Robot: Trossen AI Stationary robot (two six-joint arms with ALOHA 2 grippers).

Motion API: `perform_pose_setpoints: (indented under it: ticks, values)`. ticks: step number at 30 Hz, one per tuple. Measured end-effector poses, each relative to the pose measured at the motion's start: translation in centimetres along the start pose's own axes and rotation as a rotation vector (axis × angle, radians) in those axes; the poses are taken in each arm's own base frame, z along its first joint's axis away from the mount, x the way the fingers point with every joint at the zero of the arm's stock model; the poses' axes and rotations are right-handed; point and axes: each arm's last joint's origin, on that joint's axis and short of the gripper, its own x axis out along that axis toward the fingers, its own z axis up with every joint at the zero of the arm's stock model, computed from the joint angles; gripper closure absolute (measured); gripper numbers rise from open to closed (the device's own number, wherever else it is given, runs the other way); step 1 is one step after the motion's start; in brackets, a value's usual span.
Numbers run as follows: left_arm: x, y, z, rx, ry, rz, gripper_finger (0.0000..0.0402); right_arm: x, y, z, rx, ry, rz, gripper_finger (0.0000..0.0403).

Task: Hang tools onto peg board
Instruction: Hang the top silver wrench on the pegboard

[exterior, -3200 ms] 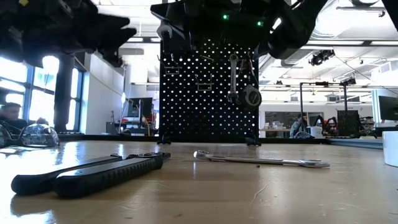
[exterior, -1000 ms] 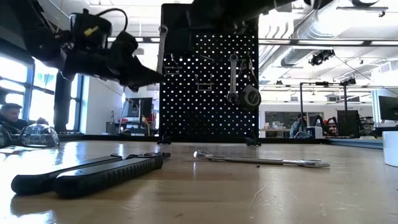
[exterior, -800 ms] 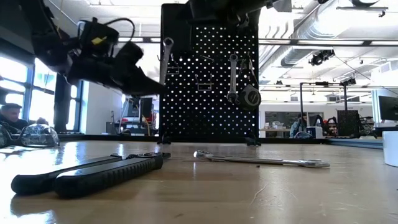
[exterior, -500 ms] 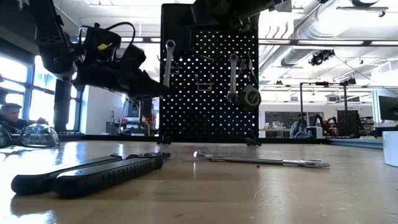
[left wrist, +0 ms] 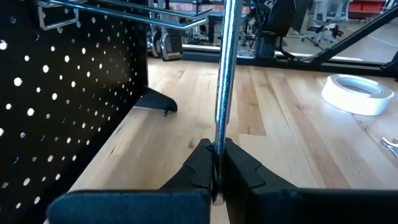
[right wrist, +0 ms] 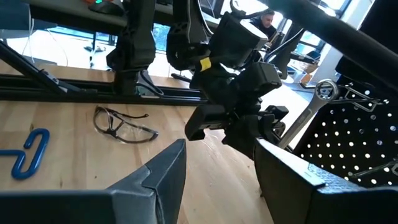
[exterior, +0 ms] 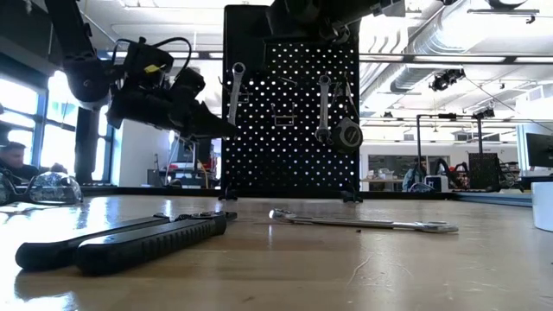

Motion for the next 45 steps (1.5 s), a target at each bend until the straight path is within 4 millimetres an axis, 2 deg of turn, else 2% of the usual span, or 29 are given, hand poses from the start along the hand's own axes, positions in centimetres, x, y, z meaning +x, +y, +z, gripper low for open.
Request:
perform_pose_setpoints:
  ticks: [17,30,37,45]
  values:
    - [-0.5,1.4,-0.2,-0.016,0.011,0.065,0.0398,0.0,0.0,0.0,-0.001,0.001,0.004,0.0222]
    - [1.4,2.7,0.6,-0.016,0.051,0.103,0.0398,0.0,0.1,0.0,0.003,-0.002,0.005,0.0222]
    - [1.2,3.8,-0.1,-0.042,0.065,0.154,0.0398,-0.1,0.1,0.0,-0.001,-0.002,0.008,0.0222]
    - [1.0,4.4,0.0,-0.043,0.043,0.180,0.0393,-0.1,0.1,-0.1,-0.008,0.003,0.009,0.0222]
